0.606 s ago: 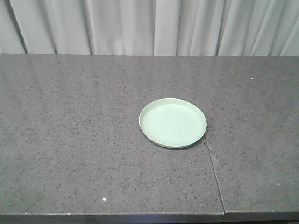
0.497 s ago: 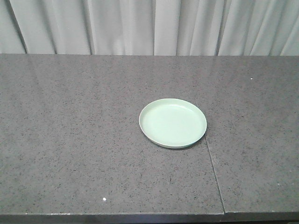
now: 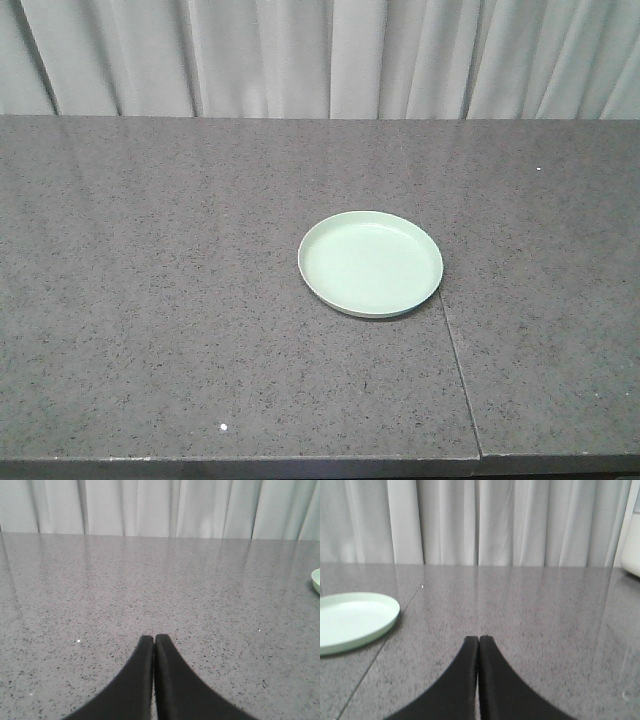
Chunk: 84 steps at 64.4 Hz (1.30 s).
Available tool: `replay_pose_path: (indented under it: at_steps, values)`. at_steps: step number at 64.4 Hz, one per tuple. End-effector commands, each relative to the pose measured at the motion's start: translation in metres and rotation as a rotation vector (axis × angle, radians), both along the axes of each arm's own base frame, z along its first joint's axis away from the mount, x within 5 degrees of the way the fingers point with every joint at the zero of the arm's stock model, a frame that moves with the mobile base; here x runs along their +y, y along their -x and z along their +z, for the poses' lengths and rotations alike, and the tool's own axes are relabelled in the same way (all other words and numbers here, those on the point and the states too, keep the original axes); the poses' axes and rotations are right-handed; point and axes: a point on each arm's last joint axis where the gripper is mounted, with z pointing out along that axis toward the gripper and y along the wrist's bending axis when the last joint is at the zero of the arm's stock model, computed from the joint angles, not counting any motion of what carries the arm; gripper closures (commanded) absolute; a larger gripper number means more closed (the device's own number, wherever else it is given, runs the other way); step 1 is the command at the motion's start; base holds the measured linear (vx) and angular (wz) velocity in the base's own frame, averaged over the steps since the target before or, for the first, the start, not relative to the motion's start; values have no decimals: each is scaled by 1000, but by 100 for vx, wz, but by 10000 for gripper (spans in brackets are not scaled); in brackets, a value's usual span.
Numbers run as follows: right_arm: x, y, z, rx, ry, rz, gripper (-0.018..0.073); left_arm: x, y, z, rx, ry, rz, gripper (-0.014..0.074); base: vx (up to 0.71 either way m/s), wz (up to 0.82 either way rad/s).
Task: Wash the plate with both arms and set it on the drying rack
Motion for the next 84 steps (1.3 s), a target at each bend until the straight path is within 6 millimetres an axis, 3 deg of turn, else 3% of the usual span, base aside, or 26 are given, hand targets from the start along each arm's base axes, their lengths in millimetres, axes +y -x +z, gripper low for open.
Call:
replay_pose_path:
  at_steps: [1,21,38,48,73,84]
  values:
    - [0,-1,29,-99,34,-4,568,-1,0,2,-68,2,-11,593,0,0]
    - [-1,-34,76,48,111,-2,568,-1,0,2,-68,2,-11,593,0,0]
    - [-4,-79,95,390,87,5,568,-1,0,2,-68,2,-11,593,0,0]
    - [0,-98,90,618,-37,26,568,-1,0,2,-68,2,-11,593,0,0]
    - [-1,-107,80,716,-44,23,564,-1,0,2,-68,2,-11,593,0,0]
    - [-1,-107,80,716,-36,27,519,-1,0,2,-68,2,-11,593,0,0]
